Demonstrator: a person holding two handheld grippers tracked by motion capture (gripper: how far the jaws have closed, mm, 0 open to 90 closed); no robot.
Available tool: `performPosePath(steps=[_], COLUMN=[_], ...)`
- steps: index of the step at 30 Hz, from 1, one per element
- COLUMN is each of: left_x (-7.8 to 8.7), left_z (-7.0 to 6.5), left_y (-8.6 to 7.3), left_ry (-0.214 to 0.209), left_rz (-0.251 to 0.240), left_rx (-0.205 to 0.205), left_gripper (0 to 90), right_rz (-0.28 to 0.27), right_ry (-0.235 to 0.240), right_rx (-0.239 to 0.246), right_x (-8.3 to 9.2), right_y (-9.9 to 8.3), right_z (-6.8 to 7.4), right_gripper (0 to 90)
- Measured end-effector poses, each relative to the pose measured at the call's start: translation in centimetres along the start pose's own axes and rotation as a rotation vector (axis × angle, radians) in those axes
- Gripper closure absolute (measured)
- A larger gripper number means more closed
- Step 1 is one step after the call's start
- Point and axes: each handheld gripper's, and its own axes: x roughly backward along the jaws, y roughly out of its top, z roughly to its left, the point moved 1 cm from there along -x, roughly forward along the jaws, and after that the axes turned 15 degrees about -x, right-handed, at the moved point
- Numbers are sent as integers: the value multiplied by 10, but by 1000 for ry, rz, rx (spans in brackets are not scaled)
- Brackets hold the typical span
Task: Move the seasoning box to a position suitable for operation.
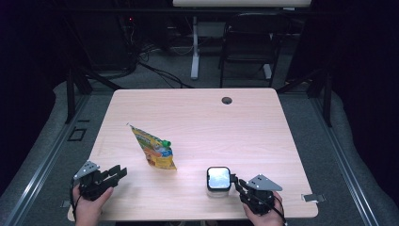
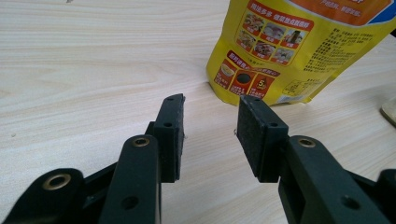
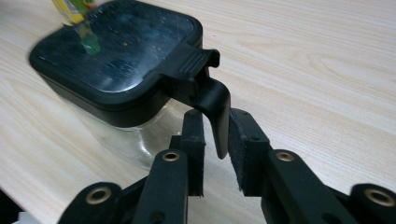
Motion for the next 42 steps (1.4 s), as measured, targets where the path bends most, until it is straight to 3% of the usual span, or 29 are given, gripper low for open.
performPosePath(steps=[2, 6, 9, 13, 18, 21, 22, 26, 35, 42], left_x=[0, 1, 1, 1, -1, -3, -3, -5, -10, -21], left_z=[-1, -7, -11, -17, -23, -27, -30, -34, -53, -70], left_y=[0, 3, 4, 6, 8, 9, 9, 11, 17, 21], left_ry=[-3, -23, -31, -40, -56, -67, -72, -89, -139, -181], left_rz=[-1, -1, -2, -9, -5, 1, 5, 2, -5, 15], left_rx=[-1, -14, -21, -28, -39, -52, -62, -68, -107, -141], left_gripper=[616, 616, 618, 626, 637, 652, 652, 654, 667, 683], right_rz=[-2, -56, -69, -87, -73, -94, -104, -122, -106, -86], right_ry=[-1, 5, 6, 17, 4, 5, 4, 9, 17, 16], right_rx=[8, 59, 60, 17, 29, 32, 11, -25, 12, 5], right_x=[2, 15, 19, 24, 27, 26, 24, 18, 12, 14], right_y=[0, 6, 9, 15, 34, 46, 51, 51, 44, 40], right_z=[1, 8, 9, 6, 8, 12, 13, 12, 16, 16], right_gripper=[753, 729, 727, 736, 750, 746, 737, 752, 780, 799])
